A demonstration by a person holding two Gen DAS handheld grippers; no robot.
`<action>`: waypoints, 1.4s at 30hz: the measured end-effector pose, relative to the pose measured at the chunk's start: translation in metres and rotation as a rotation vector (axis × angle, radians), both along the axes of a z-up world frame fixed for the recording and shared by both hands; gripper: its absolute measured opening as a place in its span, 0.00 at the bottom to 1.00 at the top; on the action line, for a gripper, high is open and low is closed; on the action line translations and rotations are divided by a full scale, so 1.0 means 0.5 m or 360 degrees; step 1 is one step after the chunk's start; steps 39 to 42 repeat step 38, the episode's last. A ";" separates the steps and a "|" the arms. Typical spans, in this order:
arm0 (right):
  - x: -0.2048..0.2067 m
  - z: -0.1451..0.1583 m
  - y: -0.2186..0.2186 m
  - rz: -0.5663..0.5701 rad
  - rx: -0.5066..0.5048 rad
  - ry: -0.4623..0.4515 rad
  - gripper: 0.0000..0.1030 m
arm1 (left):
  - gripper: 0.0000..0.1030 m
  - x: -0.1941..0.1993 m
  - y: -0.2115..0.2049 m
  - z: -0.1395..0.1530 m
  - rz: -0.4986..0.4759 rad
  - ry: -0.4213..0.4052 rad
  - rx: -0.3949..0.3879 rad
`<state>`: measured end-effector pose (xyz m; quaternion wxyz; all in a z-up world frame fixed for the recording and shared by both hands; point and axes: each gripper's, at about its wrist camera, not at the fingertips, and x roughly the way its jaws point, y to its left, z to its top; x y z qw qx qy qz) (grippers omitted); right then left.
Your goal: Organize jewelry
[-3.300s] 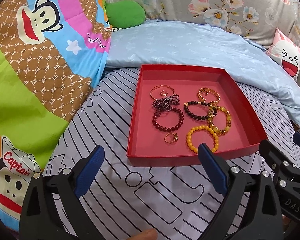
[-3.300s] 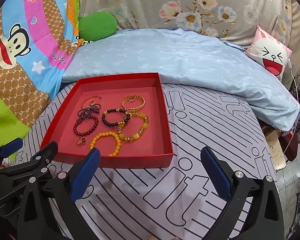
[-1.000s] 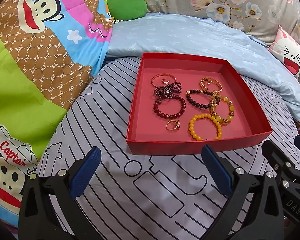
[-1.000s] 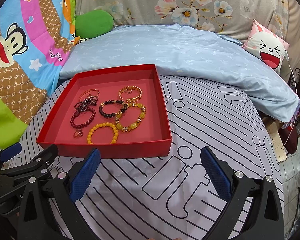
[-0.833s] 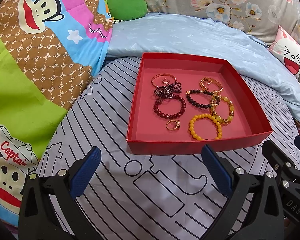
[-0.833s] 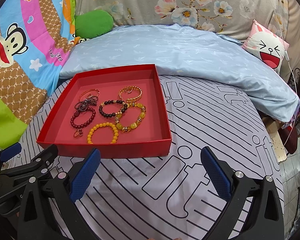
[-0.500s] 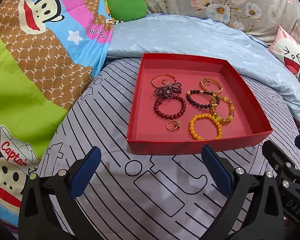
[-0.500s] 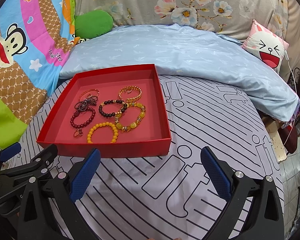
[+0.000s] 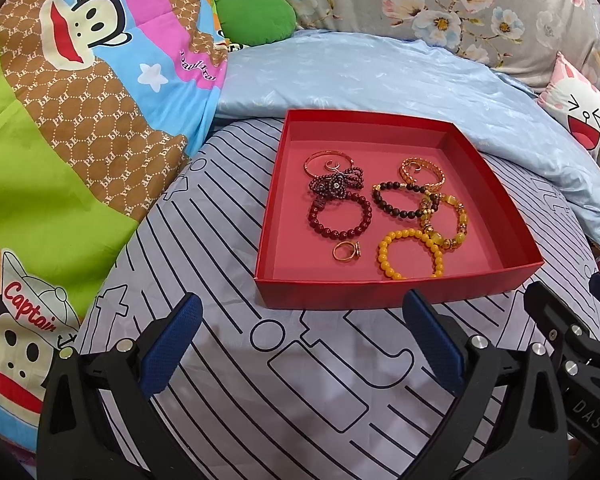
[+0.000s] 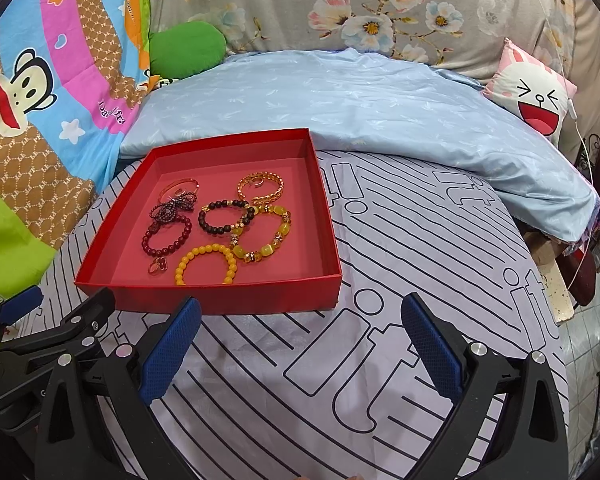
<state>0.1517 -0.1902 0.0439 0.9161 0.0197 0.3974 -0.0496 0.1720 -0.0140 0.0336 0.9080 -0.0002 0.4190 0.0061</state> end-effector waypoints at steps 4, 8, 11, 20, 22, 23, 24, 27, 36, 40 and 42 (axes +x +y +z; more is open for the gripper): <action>0.000 0.000 -0.001 -0.0002 0.0006 -0.0001 0.94 | 0.93 -0.001 -0.001 0.001 0.0000 -0.0007 0.0002; -0.006 0.000 0.000 -0.0007 0.0004 -0.0003 0.94 | 0.92 -0.004 -0.004 0.004 -0.0008 -0.0020 0.0014; -0.006 0.000 0.000 -0.0007 0.0004 -0.0004 0.94 | 0.92 -0.006 -0.006 0.003 -0.0006 -0.0016 0.0011; -0.006 0.000 -0.001 -0.0009 0.0003 -0.0003 0.94 | 0.92 -0.005 -0.005 0.002 -0.0008 -0.0014 0.0012; -0.006 -0.001 0.000 -0.0010 -0.0001 -0.0002 0.94 | 0.92 -0.006 -0.006 0.001 -0.0009 -0.0008 0.0010; -0.009 -0.001 -0.002 -0.0012 0.0001 -0.0003 0.94 | 0.92 -0.006 -0.006 0.001 -0.0009 -0.0007 0.0008; -0.009 -0.002 -0.002 -0.0012 0.0002 -0.0003 0.94 | 0.92 -0.007 -0.006 0.001 -0.0007 -0.0010 0.0010; -0.011 -0.002 -0.003 -0.0014 0.0001 -0.0003 0.94 | 0.92 -0.005 -0.006 0.000 -0.0006 -0.0012 0.0012; -0.011 -0.002 -0.003 -0.0013 0.0003 -0.0003 0.94 | 0.91 -0.008 -0.005 -0.004 -0.0008 0.0006 -0.0009; -0.012 -0.003 -0.003 -0.0014 0.0005 -0.0002 0.94 | 0.91 -0.009 -0.005 -0.004 -0.0010 0.0006 -0.0010; -0.012 -0.003 -0.003 -0.0014 0.0005 -0.0002 0.94 | 0.91 -0.009 -0.005 -0.004 -0.0010 0.0006 -0.0010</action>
